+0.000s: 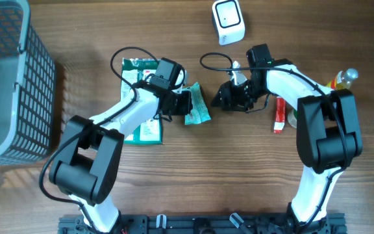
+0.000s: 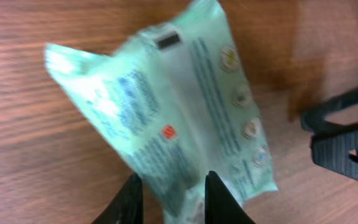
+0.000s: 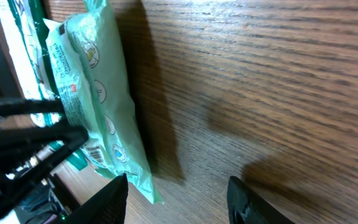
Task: Scan the item barcode
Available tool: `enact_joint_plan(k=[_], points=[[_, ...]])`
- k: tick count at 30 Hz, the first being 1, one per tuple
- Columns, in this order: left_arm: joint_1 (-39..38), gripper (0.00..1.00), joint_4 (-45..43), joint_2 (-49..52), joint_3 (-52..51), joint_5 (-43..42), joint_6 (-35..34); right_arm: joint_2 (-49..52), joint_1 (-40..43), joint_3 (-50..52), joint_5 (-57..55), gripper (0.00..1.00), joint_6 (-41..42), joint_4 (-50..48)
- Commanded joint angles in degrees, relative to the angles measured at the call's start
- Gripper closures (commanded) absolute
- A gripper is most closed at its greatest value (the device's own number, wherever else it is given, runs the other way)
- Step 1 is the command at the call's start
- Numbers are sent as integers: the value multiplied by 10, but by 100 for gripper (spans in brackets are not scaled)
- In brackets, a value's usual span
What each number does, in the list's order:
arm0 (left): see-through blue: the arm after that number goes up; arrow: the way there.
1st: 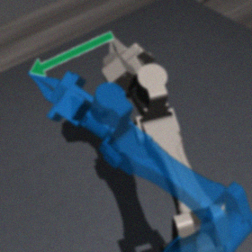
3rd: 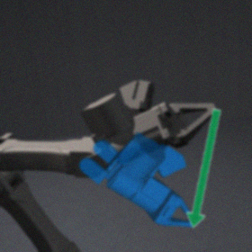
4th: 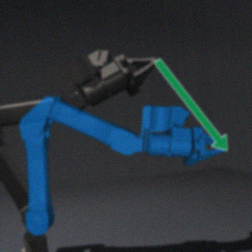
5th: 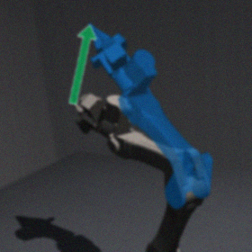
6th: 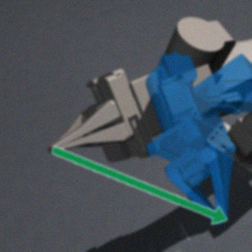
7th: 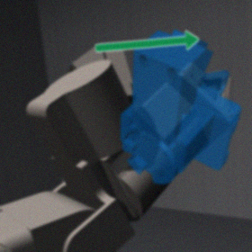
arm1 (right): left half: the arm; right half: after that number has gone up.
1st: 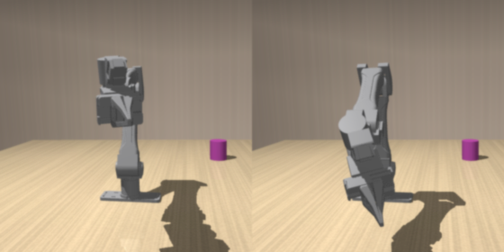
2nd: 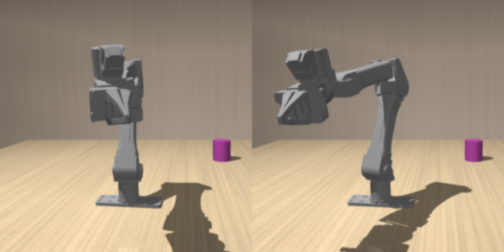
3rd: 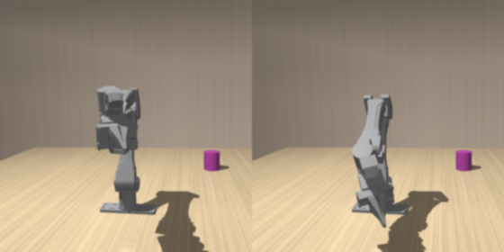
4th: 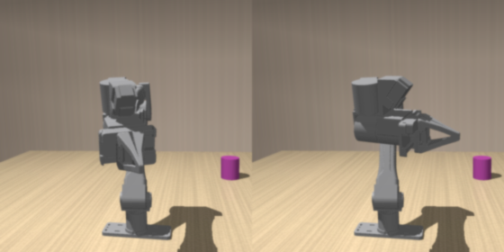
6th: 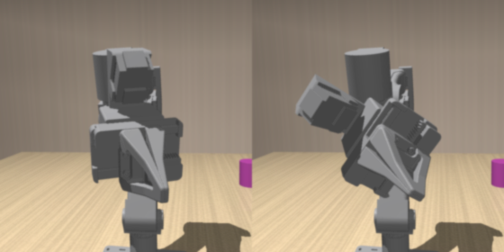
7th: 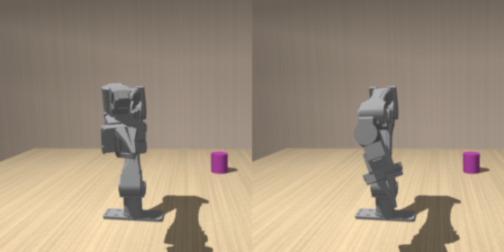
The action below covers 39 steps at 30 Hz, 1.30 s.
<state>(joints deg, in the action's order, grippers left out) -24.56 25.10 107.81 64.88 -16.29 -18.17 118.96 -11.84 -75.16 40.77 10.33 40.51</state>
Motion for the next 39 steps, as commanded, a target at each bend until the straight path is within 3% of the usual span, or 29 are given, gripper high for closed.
enact_joint_plan(k=[1, 3, 9, 12, 15, 20, 26, 28, 30, 33, 39], points=[[28, 66, -10, 4, 30, 19, -5, 7, 2, -2, -14, 48, -12, -1], [33, 62, -29, 7, 30, 28, -6, 7, 2, -2, -14, 48, -12, -5], [8, 70, -47, 39, 28, 40, -7, 7, 2, -2, -14, 48, -12, -7], [-9, 83, -61, 52, 28, 38, -4, 7, 3, -2, -13, 52, -14, -7], [-32, 86, -61, 52, 28, -24, 62, 1, 12, -2, -12, 52, -24, -2], [-69, 80, -83, 52, 29, -28, 62, -27, 55, -2, 2, 50, -69, 52], [-63, 54, -64, -21, 38, -28, 59, -27, 55, -2, 0, 46, -77, 51], [-63, 68, -17, -50, 38, -28, 57, -27, 46, -2, 0, 44, -77, 47], [-63, 72, 29, -45, 38, -27, 57, -27, 39, -2, 0, 43, -73, 43], [-63, 88, 91, -21, 38, -27, 57, -27, 38, -2, 0, 42, -71, 40], [-63, 91, 97, 35, 37, -21, 40, -27, 36, -2, 0, 42, -71, 35]])
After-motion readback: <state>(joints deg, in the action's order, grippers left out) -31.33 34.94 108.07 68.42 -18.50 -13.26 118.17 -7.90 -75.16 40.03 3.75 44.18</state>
